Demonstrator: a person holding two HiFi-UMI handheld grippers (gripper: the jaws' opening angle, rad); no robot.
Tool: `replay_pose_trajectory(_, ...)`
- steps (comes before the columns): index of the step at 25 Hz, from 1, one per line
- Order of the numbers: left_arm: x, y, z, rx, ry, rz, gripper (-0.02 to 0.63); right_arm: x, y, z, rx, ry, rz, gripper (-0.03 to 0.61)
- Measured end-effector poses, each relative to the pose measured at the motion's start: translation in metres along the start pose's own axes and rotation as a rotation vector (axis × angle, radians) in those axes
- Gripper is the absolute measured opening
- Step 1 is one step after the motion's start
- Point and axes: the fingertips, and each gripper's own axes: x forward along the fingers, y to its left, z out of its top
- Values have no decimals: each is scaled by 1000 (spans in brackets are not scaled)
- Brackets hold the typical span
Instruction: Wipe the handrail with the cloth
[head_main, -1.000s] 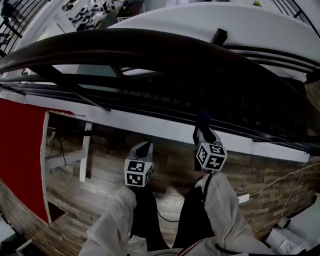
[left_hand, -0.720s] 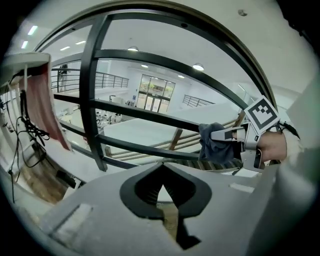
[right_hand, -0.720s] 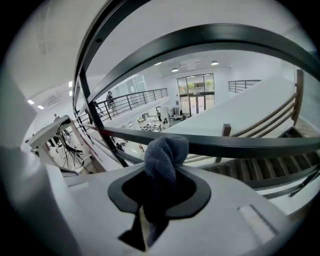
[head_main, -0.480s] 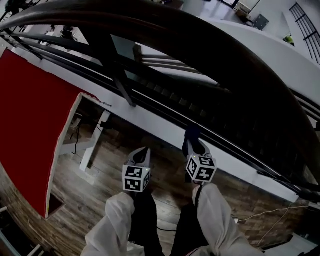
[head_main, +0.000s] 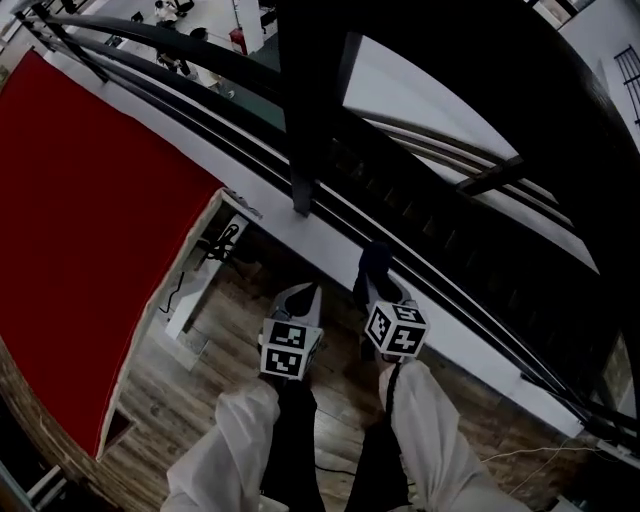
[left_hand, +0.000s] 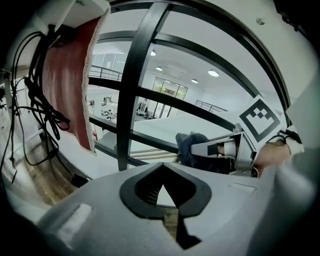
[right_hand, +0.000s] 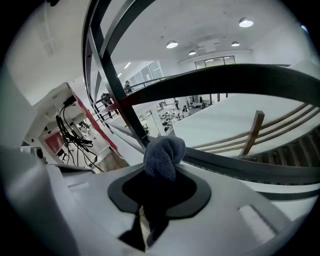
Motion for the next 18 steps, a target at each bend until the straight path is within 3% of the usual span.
replay_pose_trajectory(11,24,69,20,55,-22,26,3,76,57,33,-53,-54,72,83)
replay_pose_trajectory(18,38,83,20,94,-10,-13,3,132,76,60,6,-81,90,84)
